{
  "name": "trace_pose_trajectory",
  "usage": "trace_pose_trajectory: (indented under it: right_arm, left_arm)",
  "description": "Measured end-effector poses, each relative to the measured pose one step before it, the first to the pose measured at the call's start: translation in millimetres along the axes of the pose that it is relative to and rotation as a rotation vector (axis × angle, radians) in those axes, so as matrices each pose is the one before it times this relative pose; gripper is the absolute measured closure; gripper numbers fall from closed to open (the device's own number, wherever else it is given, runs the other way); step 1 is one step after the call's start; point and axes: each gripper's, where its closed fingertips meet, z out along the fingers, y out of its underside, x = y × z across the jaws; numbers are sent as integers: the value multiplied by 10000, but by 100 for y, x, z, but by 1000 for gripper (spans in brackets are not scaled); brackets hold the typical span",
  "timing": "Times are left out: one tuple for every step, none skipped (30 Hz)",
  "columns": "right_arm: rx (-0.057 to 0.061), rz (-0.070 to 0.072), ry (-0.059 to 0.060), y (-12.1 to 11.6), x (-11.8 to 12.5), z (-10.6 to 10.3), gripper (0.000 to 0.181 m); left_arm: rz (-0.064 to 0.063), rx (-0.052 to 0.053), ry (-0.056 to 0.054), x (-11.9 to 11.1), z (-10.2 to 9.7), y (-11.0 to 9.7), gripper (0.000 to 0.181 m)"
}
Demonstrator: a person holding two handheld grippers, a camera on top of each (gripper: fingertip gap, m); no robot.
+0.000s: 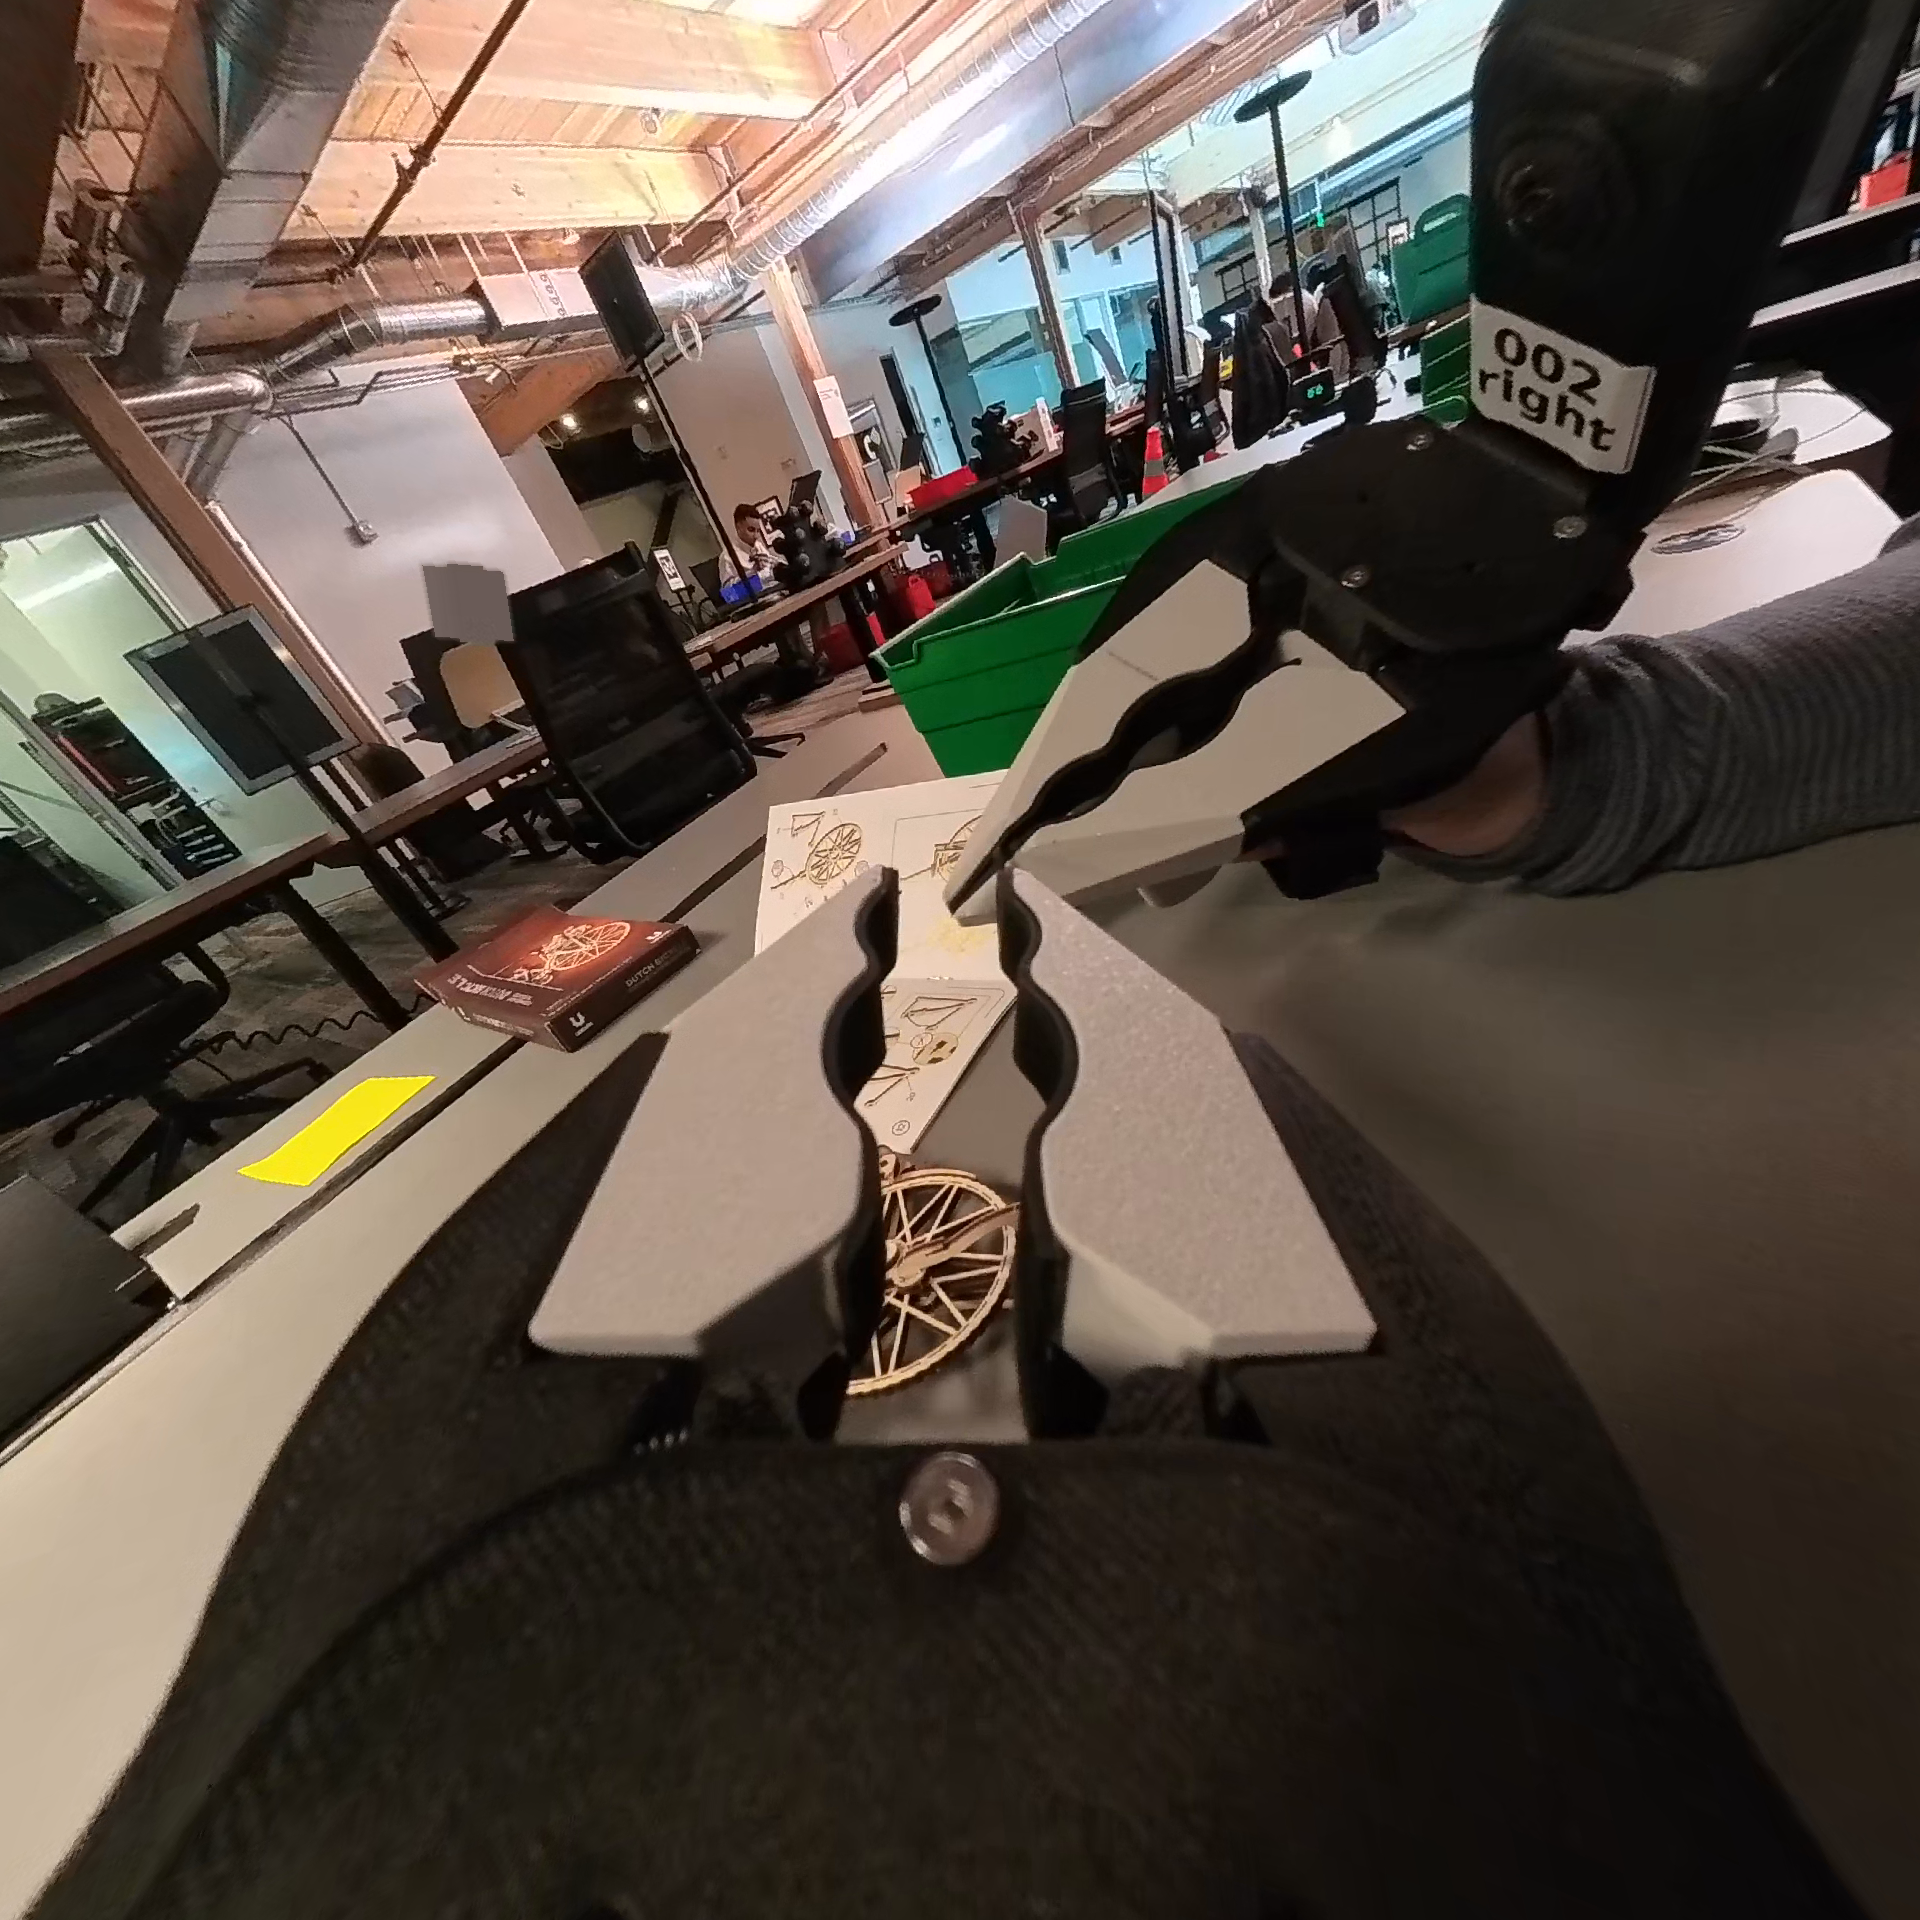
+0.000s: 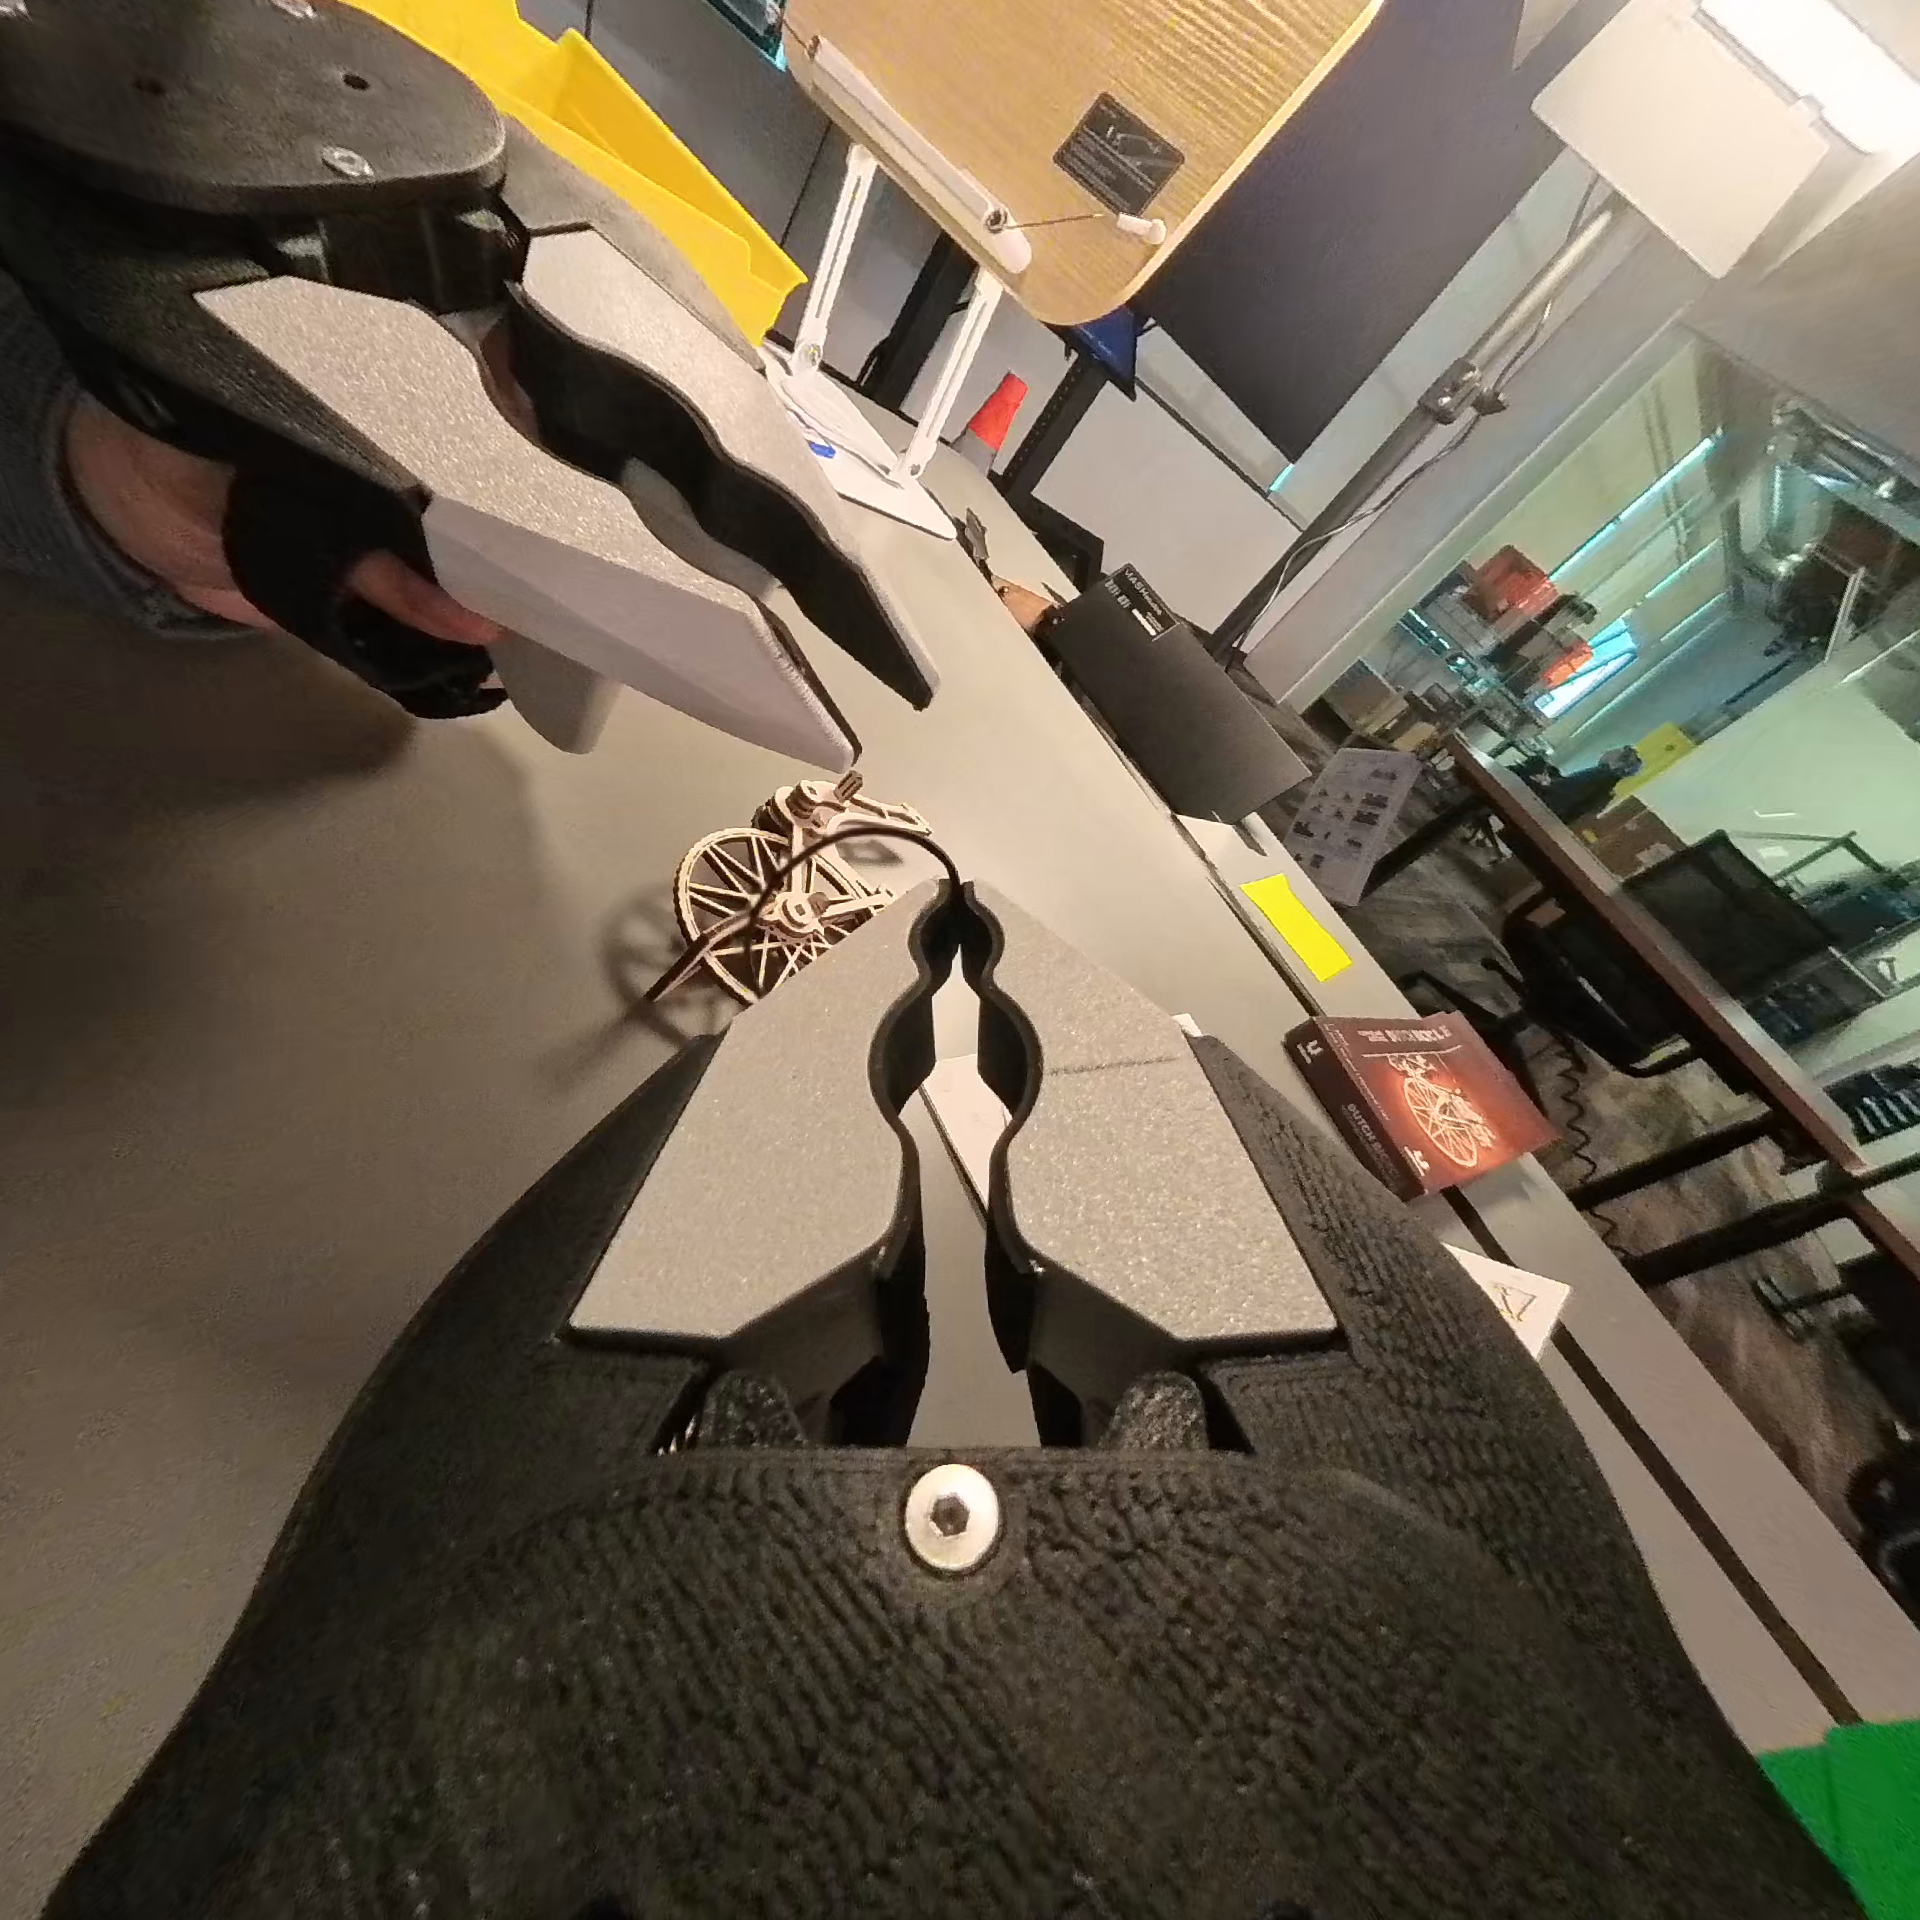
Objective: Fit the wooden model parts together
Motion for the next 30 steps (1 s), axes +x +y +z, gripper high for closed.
trace_pose_trajectory:
  right_arm:
    - [1, 1, 1, -1, 1, 0, 181]
    - [8, -5, 5, -4, -1, -6, 181]
    - [-1, -5, -6, -4, -13, -4, 181]
    - [-9, 1, -11, 23, -16, 8, 181]
    - [-4, 2, -7, 3, -13, 6, 181]
    - [-3, -4, -4, 10, -9, 8, 181]
    - [-12, 0, -9, 27, -12, 6, 181]
    - [-17, 4, -14, 23, -18, 10, 181]
    - [-12, -1, -10, 19, -23, 12, 181]
    - [-5, -6, -4, -2, -11, 3, 181]
    - [-4, -7, -4, 11, -8, 8, 181]
    - [2, -4, 3, -5, 1, -11, 181]
    - [10, -4, 8, -24, 13, -7, 181]
    - [15, -4, 12, -25, 22, -22, 181]
    - [14, -2, 7, -21, 20, -11, 181]
    - [-3, 4, 2, 4, 16, -10, 181]
    - [-9, 7, -4, 19, 5, 9, 181]
    - [-2, 0, -8, 17, -9, 3, 181]
    - [-6, -4, -9, 6, -27, 13, 181]
    - [-2, -9, -5, 2, -16, 7, 181]
    - [1, -10, -5, 1, -14, 0, 181]
    - [-3, -2, -9, 1, -13, 7, 181]
    - [-1, 0, -8, 7, -3, 2, 181]
    - [-2, 1, -2, 0, 10, 0, 181]
    - [-4, 2, -2, 11, 4, 0, 181]
    - [-8, 1, -7, 16, -2, -2, 181]
    - [-6, -1, -8, 10, -3, 8, 181]
    - [5, -11, -3, -17, -12, -3, 181]
    - [8, -15, -4, -26, -4, -12, 181]
    - [4, -24, -3, -21, -12, -6, 181]
  left_arm:
    - [0, -11, 13, 16, -1, 28, 164]
    - [-6, -16, 14, 19, 10, 25, 164]
    - [7, -8, -3, 10, 7, 16, 164]
    - [16, 1, -2, 4, -8, -9, 164]
    - [7, 3, 12, 17, -6, -6, 164]
    - [0, -7, 8, 18, 2, 7, 164]
    - [3, -7, -5, -8, -5, 9, 164]
    - [1, -2, 1, 0, -1, 3, 164]
    - [-4, 1, 6, 0, -5, -8, 164]
    - [11, 19, -11, -7, -24, -34, 164]
    - [17, 32, -6, -10, -28, -62, 164]
    - [-5, 29, 35, 57, -23, -55, 165]
    - [-32, 15, 69, 95, -30, -35, 166]
    - [-50, 15, 61, 86, -22, -41, 166]
    - [-39, 42, 74, 102, -25, -82, 167]
    - [-24, 67, 105, 143, -44, -111, 167]
    - [1, 77, 68, 110, -47, -129, 169]
    - [29, 54, 46, 83, -28, -103, 170]
    - [33, 16, 34, 68, -12, -41, 171]
    - [37, -3, 6, 43, 9, 3, 171]
    - [50, -4, -7, 22, 1, 1, 171]
    - [43, -2, -3, 20, 2, 4, 172]
    - [26, 3, 7, 25, 8, -18, 172]
    - [17, 4, 3, 11, -5, -14, 172]
    - [15, 1, -3, -1, 0, -7, 172]
    - [9, -4, -4, -4, 4, 3, 172]
    - [3, -8, -7, -18, 2, 14, 172]
    - [6, 3, -11, -13, -5, -7, 172]
    - [12, 13, -6, -16, -12, -31, 172]
    - [10, 8, -6, -7, -9, -26, 173]
